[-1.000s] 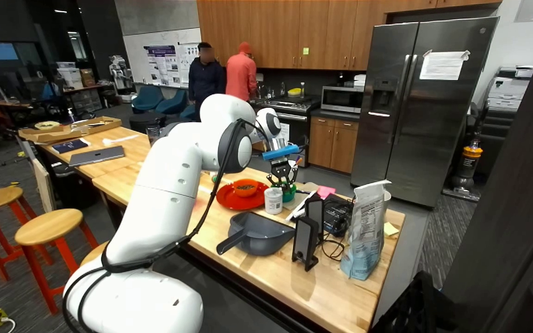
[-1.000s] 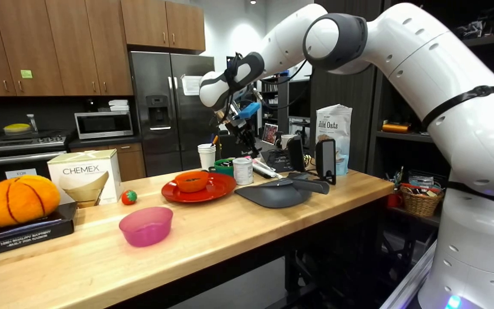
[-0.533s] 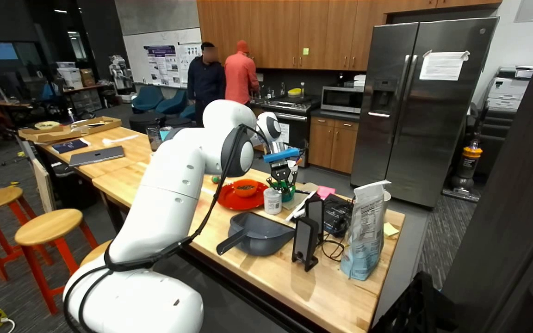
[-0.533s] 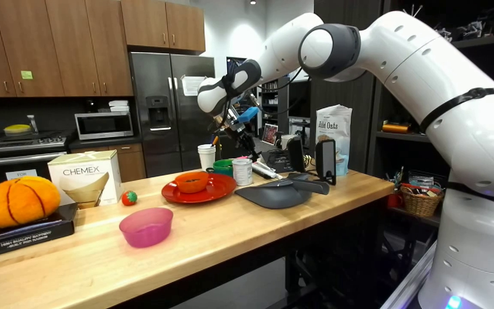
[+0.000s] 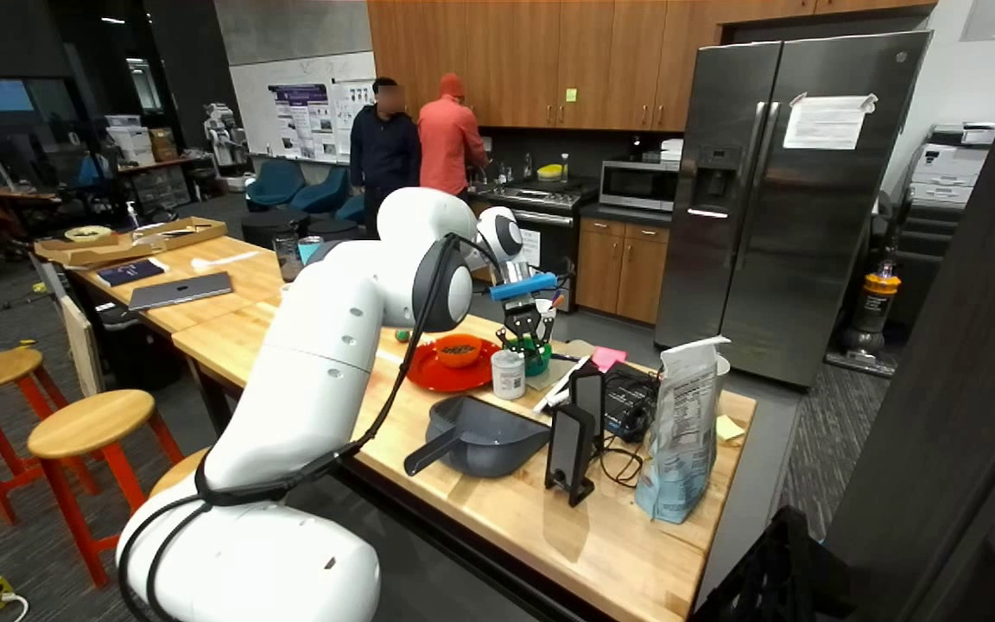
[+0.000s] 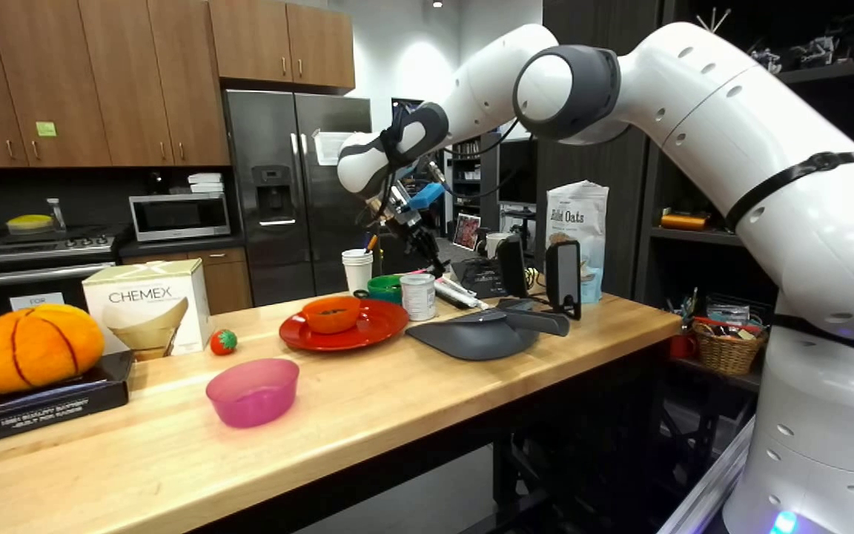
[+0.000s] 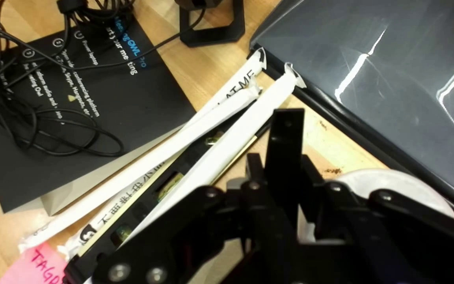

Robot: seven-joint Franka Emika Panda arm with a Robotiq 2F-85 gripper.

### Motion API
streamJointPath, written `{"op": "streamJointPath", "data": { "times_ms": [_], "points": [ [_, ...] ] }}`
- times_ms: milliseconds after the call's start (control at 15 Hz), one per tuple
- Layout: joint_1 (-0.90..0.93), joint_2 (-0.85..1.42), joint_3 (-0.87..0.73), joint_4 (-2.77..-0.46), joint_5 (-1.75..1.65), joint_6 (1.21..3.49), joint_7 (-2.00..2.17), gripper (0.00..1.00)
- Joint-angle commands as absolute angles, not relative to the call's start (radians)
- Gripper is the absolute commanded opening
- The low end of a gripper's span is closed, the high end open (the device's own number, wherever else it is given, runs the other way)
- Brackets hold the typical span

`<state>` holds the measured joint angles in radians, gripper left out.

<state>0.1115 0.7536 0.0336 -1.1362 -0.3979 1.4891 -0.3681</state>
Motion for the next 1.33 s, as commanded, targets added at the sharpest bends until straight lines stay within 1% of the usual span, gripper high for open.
{"op": "streamJointPath", "data": {
  "times_ms": [0,67,133,200,400,467,667,733,1267],
  "points": [
    [0.123,0.774,0.021,-1.091,-0.423,1.453,-0.391,0.13],
    [0.124,0.776,0.021,-1.088,-0.428,1.453,-0.391,0.35],
    [0.127,0.776,0.020,-1.086,-0.432,1.448,-0.391,0.51],
    [0.129,0.776,0.019,-1.085,-0.436,1.445,-0.390,0.55],
    [0.133,0.775,0.018,-1.083,-0.453,1.440,-0.387,0.73],
    [0.133,0.774,0.018,-1.083,-0.456,1.438,-0.386,0.81],
    [0.134,0.771,0.018,-1.082,-0.464,1.439,-0.385,0.98],
    [0.135,0.769,0.019,-1.081,-0.465,1.441,-0.384,1.00],
    [0.167,0.740,0.009,-1.046,-0.487,1.429,-0.369,1.00]
  ]
}}
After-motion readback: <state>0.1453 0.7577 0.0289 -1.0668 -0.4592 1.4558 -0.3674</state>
